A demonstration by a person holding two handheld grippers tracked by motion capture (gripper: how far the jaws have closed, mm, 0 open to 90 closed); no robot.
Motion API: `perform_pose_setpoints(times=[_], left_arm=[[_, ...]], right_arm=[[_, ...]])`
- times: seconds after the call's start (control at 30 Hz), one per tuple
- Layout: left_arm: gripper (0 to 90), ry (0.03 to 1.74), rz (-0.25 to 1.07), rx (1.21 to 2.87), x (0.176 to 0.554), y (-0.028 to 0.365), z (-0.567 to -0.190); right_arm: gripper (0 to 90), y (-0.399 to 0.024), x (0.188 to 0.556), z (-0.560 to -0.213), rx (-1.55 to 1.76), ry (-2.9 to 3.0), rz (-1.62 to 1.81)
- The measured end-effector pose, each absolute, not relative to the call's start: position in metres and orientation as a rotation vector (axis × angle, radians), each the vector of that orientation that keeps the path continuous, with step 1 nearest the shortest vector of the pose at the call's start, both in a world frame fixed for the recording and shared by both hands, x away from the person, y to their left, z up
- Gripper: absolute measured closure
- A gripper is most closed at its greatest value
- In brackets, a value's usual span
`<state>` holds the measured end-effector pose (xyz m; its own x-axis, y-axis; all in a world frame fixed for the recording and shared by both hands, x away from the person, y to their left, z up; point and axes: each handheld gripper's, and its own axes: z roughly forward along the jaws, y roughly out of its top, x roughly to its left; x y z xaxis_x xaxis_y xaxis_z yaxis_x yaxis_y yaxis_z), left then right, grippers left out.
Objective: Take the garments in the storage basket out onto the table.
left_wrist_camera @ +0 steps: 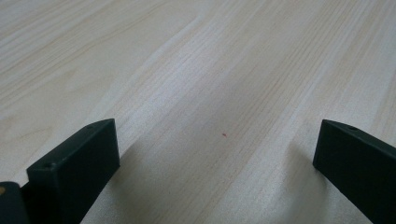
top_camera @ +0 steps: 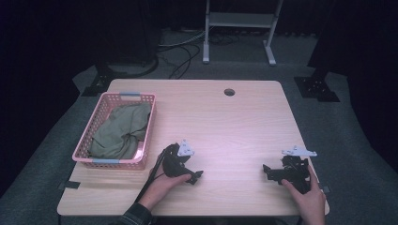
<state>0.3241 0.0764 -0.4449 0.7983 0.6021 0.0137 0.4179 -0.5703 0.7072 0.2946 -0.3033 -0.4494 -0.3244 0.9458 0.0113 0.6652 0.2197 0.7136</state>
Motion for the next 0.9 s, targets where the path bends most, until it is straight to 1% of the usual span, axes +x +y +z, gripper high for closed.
perform_pose_setpoints(times=[0.6, 0.9], left_arm=[[0.0, 0.737, 0.274, 2.209, 0.324, 0.075, -0.423], [0.0, 0.746, 0.279, 2.193, 0.325, 0.081, -0.411]], right_arm=[[0.0, -0.303, 0.295, -0.449, 1.486, 2.071, 0.879], [0.0, -0.303, 0.295, -0.449, 1.486, 2.071, 0.879]])
